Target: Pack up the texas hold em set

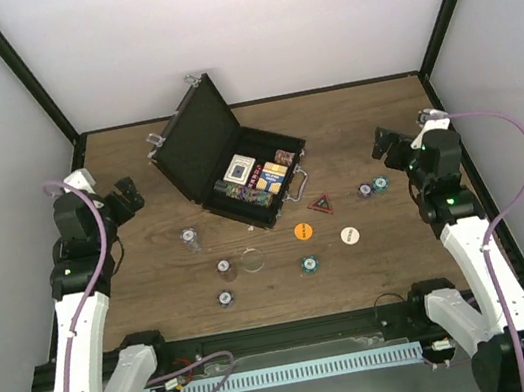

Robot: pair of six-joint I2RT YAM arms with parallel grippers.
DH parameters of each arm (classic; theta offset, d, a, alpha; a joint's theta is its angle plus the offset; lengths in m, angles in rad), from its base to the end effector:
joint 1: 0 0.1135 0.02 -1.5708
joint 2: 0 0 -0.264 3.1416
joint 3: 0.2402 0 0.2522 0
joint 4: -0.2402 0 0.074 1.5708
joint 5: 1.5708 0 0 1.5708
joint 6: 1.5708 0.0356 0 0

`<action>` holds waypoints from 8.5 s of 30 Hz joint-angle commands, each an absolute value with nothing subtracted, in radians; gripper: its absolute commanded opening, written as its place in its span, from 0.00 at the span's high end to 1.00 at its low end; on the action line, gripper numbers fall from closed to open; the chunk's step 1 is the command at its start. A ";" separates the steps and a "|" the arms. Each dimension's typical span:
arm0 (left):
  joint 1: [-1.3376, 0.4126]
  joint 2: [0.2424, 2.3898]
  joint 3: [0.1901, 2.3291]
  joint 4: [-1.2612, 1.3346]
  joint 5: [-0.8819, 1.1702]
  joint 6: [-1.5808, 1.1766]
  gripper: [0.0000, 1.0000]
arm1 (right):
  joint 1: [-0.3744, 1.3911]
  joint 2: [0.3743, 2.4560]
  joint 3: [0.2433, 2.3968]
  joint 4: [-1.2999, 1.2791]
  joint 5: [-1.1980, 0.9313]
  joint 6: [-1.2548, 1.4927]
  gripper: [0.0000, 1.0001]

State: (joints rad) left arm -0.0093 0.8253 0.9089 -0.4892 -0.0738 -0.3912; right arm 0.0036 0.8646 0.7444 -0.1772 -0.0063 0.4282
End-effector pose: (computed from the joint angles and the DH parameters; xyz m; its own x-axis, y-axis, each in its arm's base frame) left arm 0.1806 0.0009 0.3445 -0.3425 -0.3771 -0.8605 -0.2045 0.9239 -0.3235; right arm 0.2039 0.0010 0.3124 -0.2706 0.4143 -0.8690 0.1129 0.9101 0.3987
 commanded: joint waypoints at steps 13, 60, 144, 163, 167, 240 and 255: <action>-0.010 0.804 1.033 -0.685 0.106 -0.330 0.00 | 0.010 0.836 0.787 -0.353 -0.117 0.402 0.00; -0.376 1.377 0.764 -0.534 -0.025 -0.413 0.42 | 0.139 0.876 0.557 -0.302 -0.421 0.418 0.00; -0.843 1.273 0.945 -0.355 0.238 0.088 0.55 | 0.617 1.354 0.682 0.266 -0.922 0.987 0.35; -0.654 1.005 0.864 -0.256 -0.450 -0.010 0.00 | 0.618 1.452 0.845 -0.003 -0.412 0.984 0.41; -0.641 1.008 0.868 -0.265 -0.498 -0.014 0.00 | 0.630 1.520 0.886 0.001 -0.378 0.996 0.41; -0.809 1.709 1.250 -0.527 -0.314 -0.080 0.00 | 0.582 0.817 0.630 -0.305 0.054 0.730 0.00; -0.809 1.913 1.371 -0.615 -0.384 -0.074 0.48 | 0.581 0.844 0.591 -0.262 -0.061 0.775 0.00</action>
State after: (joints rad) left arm -0.8104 1.8996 1.3483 -0.5854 -0.3534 -0.0734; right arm 0.5838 0.8349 0.5900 -0.2798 -0.0425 0.7567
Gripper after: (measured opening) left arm 0.577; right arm 0.997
